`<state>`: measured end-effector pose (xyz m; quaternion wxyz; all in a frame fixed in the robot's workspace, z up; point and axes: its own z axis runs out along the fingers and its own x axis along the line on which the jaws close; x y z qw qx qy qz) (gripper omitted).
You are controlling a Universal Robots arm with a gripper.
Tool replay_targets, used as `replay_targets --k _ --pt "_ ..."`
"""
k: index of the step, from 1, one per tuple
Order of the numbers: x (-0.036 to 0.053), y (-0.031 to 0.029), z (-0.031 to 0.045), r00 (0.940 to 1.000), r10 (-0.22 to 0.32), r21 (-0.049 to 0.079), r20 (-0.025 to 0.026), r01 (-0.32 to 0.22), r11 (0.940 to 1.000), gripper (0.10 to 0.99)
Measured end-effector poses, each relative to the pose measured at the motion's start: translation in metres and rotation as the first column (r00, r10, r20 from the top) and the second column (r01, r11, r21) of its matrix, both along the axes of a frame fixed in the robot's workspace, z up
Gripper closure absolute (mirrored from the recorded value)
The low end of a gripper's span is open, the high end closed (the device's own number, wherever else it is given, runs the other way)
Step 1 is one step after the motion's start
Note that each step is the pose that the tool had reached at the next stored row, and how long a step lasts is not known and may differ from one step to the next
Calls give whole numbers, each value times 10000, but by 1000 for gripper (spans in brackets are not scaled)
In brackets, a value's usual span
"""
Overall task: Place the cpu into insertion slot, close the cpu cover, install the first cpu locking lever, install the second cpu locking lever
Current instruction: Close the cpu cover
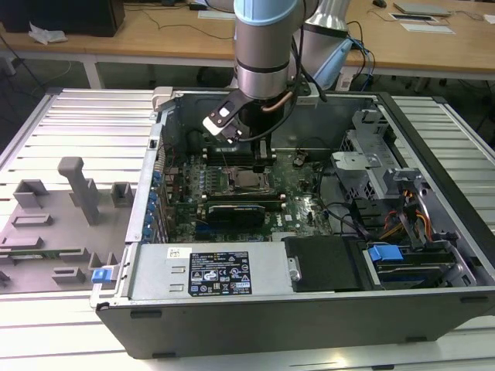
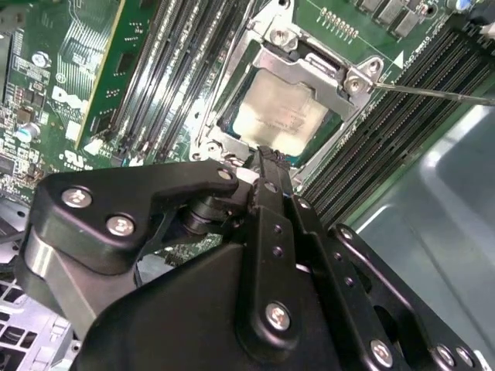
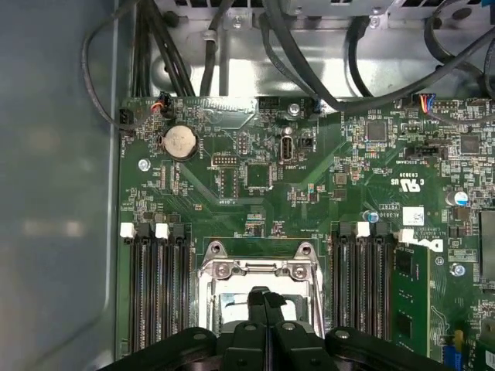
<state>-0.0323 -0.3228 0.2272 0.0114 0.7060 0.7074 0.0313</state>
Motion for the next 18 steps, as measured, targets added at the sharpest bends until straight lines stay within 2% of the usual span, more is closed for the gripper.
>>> replay_targets --k 2,3,12,15,18 --pt "2 -1 0 9992 -1 7 -390 1 10000 980" --pt "3 -1 -1 9987 0 8 -513 0 10000 980" --pt "-8 -2 -16 9986 18 -19 -521 -19 10000 980" --pt "-8 -2 -17 9967 625 -35 -521 -627 9980 980" --pt "-8 -2 -16 9853 1623 -70 -526 -1629 9866 980"
